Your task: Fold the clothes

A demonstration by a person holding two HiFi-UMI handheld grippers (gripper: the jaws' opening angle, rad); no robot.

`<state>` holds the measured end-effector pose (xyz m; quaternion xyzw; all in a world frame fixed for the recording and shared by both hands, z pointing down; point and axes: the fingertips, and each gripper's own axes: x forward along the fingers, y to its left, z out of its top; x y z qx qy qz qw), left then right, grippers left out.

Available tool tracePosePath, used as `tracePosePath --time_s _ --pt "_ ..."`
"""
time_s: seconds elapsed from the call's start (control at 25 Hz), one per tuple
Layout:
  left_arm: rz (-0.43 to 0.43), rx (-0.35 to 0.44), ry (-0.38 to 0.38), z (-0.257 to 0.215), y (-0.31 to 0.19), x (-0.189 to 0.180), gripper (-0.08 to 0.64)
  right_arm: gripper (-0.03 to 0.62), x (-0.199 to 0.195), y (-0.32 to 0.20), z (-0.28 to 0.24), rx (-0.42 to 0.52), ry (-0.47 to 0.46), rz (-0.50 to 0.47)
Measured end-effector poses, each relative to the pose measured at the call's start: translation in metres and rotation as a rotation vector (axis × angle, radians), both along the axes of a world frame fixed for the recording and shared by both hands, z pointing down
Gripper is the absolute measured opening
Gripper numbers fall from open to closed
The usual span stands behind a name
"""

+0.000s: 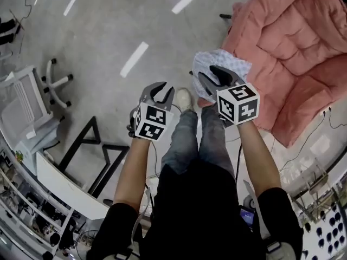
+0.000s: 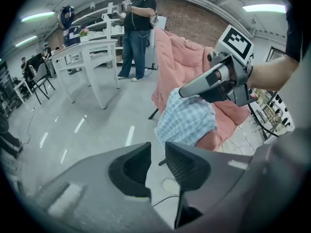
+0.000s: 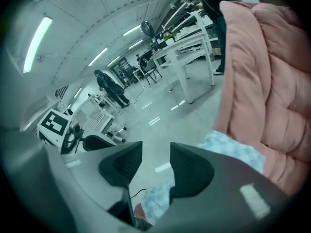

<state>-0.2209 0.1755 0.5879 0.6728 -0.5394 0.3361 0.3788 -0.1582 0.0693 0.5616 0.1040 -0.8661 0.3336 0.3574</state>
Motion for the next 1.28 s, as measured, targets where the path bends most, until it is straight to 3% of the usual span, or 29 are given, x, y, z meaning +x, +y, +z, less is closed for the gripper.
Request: tracePosePath --time_s 0.44,0.6,0.84,1.28 --pt "0.208 0.012 0.026 -0.003 -0.047 0.079 0.101 0.169 0.136 -0.047 0.012 -0.033 0.019 0.301" --pt "0.241 0.008 0.033 0.003 -0.059 0.102 0.101 0.158 0.169 -0.064 0.023 -0.021 0.038 0.345" --pt "0.244 -0.003 0.05 0.013 -0.066 0.126 0.1 0.14 0.188 -0.093 0.04 -0.007 0.036 0.335" --pt "0.201 0.002 0.022 0.003 -0.061 0.136 0.106 0.192 0.173 -0.112 0.074 -0.172 -0.088 0.303"
